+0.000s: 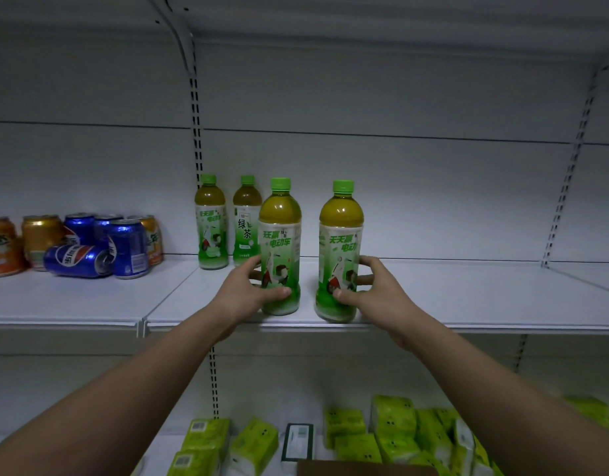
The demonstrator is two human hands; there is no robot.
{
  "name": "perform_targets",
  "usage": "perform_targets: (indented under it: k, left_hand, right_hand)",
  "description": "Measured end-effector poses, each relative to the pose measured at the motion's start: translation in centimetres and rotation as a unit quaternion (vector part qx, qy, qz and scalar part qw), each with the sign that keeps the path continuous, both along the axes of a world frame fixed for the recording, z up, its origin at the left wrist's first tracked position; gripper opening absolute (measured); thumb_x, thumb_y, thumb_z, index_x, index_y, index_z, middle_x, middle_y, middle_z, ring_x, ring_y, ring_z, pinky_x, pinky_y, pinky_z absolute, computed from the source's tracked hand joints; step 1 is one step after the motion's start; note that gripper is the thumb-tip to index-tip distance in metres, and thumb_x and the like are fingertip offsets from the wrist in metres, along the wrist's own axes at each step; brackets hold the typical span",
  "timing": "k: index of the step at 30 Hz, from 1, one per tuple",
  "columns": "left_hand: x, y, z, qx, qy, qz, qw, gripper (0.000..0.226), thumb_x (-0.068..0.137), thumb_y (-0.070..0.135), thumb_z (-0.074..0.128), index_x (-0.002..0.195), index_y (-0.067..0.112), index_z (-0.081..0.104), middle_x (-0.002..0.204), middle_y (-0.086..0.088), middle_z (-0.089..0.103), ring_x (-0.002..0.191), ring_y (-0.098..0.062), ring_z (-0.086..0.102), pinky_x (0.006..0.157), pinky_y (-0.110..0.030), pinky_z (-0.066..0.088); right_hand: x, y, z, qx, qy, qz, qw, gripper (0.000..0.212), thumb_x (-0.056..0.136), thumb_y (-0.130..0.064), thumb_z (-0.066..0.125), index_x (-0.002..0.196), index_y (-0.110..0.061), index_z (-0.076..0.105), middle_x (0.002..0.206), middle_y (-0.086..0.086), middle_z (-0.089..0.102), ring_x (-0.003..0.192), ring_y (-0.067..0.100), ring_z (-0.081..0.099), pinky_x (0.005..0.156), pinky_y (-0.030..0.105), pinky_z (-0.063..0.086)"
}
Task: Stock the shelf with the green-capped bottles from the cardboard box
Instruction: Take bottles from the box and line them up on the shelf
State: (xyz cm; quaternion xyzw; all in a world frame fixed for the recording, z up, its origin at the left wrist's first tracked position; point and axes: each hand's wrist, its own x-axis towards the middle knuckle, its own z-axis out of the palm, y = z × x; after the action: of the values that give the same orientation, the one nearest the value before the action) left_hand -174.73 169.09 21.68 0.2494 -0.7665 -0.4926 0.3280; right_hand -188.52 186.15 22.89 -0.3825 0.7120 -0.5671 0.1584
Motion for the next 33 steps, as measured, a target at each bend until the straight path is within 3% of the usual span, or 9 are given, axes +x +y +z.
perform_targets:
  k: [4,9,14,20,25,33]
  left_hand:
    - [-0.7,-0.5,-0.2,-0.022,-0.008,0.028,0.999,0.074,0.07,0.017,0.084,0.135,0.021,0.049,0.12,-0.006,0.058,0.099,-0.022,0.062,0.077,-0.028,0.051]
    - [-2.9,-1.4,-0.7,-0.05,-0.011,0.08,0.996,0.078,0.07,0.022,0.084,0.138,0.018,0.047,0.115,-0.001,0.058,0.104,-0.024,0.062,0.094,-0.041,0.053]
    - [-5.4,-3.2,-1.2,-0.059,0.0,0.12,0.991,0.07,0.072,0.023,0.083,0.133,0.015,0.05,0.112,-0.001,0.062,0.098,-0.02,0.063,0.092,-0.038,0.054]
    - [-8.1,-6.3,-1.3,-0.069,-0.027,0.158,0.985,0.067,0.07,0.028,0.084,0.128,0.011,0.053,0.122,-0.003,0.064,0.109,-0.021,0.061,0.1,-0.037,0.049]
    - [-10.4,-8.7,-0.5,-0.091,-0.066,0.181,0.977,0.054,0.07,0.025,0.084,0.116,0.011,0.058,0.117,-0.005,0.067,0.109,-0.024,0.062,0.094,-0.033,0.047]
    - [-13.7,-10.5,-1.5,-0.142,-0.077,0.232,0.959,0.049,0.08,0.03,0.075,0.12,0.009,0.057,0.123,-0.009,0.063,0.115,-0.03,0.059,0.098,-0.041,0.047]
  right_hand:
    - [-0.4,-0.9,-0.1,0.016,0.033,-0.012,0.999,0.058,0.087,-0.016,0.07,0.136,-0.024,0.041,0.111,-0.004,0.053,0.101,0.016,0.056,0.069,0.019,0.048]
    - [-1.5,-3.0,-0.5,0.033,0.08,-0.035,0.996,0.054,0.09,-0.017,0.067,0.136,-0.022,0.04,0.111,-0.003,0.054,0.103,0.016,0.056,0.085,0.027,0.047]
    - [-3.0,-6.4,-1.1,0.051,0.142,-0.061,0.987,0.048,0.089,-0.021,0.066,0.13,-0.016,0.04,0.129,0.004,0.06,0.113,0.023,0.059,0.097,0.041,0.051]
    - [-5.6,-10.7,-1.9,0.06,0.177,-0.079,0.979,0.043,0.09,-0.024,0.065,0.124,-0.017,0.041,0.126,0.005,0.059,0.112,0.027,0.058,0.096,0.044,0.049]
    - [-7.8,-14.1,-2.2,0.073,0.189,-0.083,0.976,0.047,0.088,-0.027,0.066,0.125,-0.015,0.039,0.125,0.008,0.058,0.11,0.029,0.058,0.096,0.048,0.05]
    - [-9.9,-19.1,-2.2,0.087,0.199,-0.122,0.968,0.048,0.09,-0.029,0.062,0.128,-0.013,0.037,0.124,0.011,0.056,0.111,0.033,0.057,0.092,0.05,0.05]
